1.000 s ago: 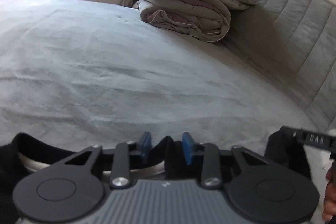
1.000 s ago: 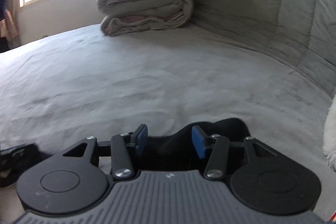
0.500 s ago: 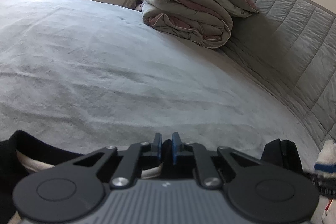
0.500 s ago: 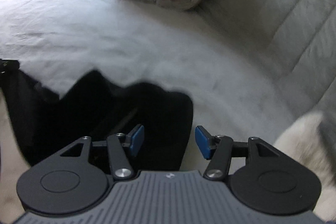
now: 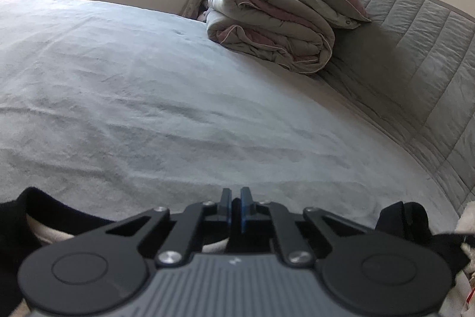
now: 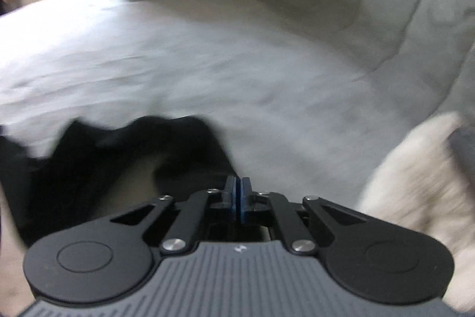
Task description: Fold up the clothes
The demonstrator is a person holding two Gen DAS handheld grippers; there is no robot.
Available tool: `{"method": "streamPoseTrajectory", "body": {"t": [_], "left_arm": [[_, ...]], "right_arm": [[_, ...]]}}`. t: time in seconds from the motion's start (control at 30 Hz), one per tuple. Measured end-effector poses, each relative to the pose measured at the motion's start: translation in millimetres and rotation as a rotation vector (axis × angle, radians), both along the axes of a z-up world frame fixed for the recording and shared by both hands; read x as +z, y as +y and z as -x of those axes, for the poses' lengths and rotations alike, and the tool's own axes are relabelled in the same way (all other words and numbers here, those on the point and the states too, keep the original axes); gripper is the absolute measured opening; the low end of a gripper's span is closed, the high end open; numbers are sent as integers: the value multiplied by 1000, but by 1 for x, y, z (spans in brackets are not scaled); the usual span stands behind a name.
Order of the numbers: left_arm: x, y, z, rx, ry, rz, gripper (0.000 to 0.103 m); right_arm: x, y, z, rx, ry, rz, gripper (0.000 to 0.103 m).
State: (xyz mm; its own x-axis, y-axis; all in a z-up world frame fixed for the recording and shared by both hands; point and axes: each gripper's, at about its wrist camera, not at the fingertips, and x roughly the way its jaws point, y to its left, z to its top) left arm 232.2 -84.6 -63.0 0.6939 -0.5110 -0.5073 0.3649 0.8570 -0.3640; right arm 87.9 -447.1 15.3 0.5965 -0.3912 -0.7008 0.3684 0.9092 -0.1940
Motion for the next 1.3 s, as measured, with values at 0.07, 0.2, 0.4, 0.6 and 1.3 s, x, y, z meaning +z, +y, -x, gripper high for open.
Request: {"method": "streamPoseTrajectory", "body": {"t": [0.07,0.2,0.4,0.6,1.3], "left_arm": [[0,0,0,-1,1,-3,5],[0,1,-1,-2,3,1,5],[0,0,0,-34,12,-6,7],[0,-3,3,-78,11,-27,21],[-1,3,1,-61,41,38,11]], "right_arm": [[0,-14,-8,-35,20,62,2],[-6,-33,-17,-75,29,120,2],[1,-25,-6,-42,-25,88,50],[-4,20,5,186,-28,121,52],[-24,21,-12,276,-7,232,4]]}}
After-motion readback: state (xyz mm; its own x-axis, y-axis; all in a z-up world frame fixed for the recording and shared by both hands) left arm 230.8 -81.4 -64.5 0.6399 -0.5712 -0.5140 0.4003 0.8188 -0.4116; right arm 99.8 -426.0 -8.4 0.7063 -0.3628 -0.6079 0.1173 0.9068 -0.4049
